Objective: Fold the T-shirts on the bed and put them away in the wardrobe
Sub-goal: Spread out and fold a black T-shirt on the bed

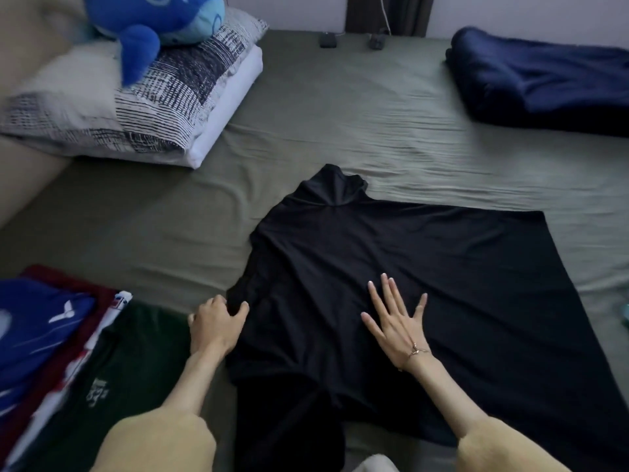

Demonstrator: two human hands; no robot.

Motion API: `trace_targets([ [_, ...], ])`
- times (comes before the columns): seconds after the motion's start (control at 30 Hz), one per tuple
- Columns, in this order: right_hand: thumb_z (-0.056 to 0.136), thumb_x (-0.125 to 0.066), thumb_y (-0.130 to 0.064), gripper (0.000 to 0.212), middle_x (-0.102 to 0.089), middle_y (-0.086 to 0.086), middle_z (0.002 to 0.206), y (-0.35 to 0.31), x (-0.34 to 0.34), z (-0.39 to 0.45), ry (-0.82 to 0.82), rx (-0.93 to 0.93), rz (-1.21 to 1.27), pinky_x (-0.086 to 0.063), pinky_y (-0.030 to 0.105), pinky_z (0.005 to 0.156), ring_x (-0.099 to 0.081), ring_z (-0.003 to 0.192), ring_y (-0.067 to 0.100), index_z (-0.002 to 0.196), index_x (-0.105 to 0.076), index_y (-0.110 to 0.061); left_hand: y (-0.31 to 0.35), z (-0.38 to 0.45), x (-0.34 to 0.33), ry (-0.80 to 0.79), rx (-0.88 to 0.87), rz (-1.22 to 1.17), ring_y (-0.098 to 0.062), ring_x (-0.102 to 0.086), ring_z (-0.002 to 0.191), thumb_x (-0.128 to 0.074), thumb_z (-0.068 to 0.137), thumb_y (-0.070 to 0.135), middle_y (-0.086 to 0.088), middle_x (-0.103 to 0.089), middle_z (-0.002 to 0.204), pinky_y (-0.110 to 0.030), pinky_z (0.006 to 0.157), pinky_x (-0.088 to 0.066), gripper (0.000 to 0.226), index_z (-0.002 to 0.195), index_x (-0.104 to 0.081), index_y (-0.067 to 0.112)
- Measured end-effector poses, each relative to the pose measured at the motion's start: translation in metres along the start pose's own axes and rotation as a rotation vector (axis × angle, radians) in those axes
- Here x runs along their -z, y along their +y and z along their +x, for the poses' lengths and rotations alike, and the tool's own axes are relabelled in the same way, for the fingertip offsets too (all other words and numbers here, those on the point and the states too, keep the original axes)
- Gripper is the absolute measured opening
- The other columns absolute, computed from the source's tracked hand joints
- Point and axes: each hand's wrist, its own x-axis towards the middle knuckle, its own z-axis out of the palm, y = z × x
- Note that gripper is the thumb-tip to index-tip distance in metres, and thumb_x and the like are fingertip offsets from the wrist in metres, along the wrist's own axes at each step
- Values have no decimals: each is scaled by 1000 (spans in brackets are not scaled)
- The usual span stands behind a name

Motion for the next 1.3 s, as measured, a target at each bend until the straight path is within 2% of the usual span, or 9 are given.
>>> trace_targets([
  [0.07,61,39,-71,96,33,-4,147,-14,-16,-9,33,87,-14,27,56,100,49,120,-5,142,21,-23,-5,-12,0,21,-40,89,-26,-51,114,-41,97,36,-9,-61,117,-42,103,-30,37,112,-58,7],
  [0.17,87,15,-64,80,-11,3,157,-36,-23,-20,39,168,-63,14,60,107,20,141,7,148,-16,-23,-7,-22,-1,88,-32,163,-26,-49,118,-33,100,26,-10,-60,121,-40,103,-29,32,117,-53,7],
  [0.33,61,36,-70,93,28,-9,148,-55,-36,-40,57,350,-44,26,57,101,30,135,11,142,19,-29,-3,-39,-12,253,-91,271,-25,-40,125,-39,99,19,-8,-50,125,-55,114,-8,28,123,-45,7],
  [0.53,69,12,-67,95,0,-8,158,-70,-33,-64,54,452,110,19,49,109,10,144,3,149,-19,-28,0,-85,-37,408,-81,-9,-32,-48,108,-54,92,18,-16,-53,115,-45,86,-43,27,115,-53,4],
  [0.73,83,-27,-57,62,-48,-2,127,-81,-37,-92,236,584,122,-30,35,102,-41,118,16,128,-51,-21,-7,-122,-49,433,73,-395,-36,-46,110,-49,96,24,-22,-51,118,-43,87,-41,33,115,-48,-2],
  [0.97,68,-38,-53,53,-56,-3,102,-88,-48,-137,203,645,-7,-39,34,87,-52,96,18,104,-59,-20,-18,-152,-30,83,159,-416,-34,-55,112,-51,91,35,-19,-60,119,-36,89,-42,41,114,-57,2],
  [1.1,66,-42,-42,37,-59,-5,84,-98,-54,-146,262,635,-53,-47,32,72,-60,77,15,88,-63,-20,-35,-156,-30,-30,61,-482,-31,-58,97,-55,90,21,-15,-65,88,-32,73,-39,20,74,-58,9],
  [1.2,76,-46,-7,29,-58,6,102,-116,-53,-153,198,659,-84,-48,35,76,-57,97,24,102,-58,-8,-49,-164,-28,-71,56,-574,-22,-48,78,-56,92,25,-2,-46,61,-24,55,-31,37,60,-39,14],
  [1.3,82,-42,2,32,-50,8,117,-124,-51,-160,82,593,-102,-44,38,83,-45,113,24,112,-49,-6,-52,-173,-26,-147,25,-626,-20,-45,80,-58,89,34,1,-48,68,-28,66,-33,34,63,-47,14],
])
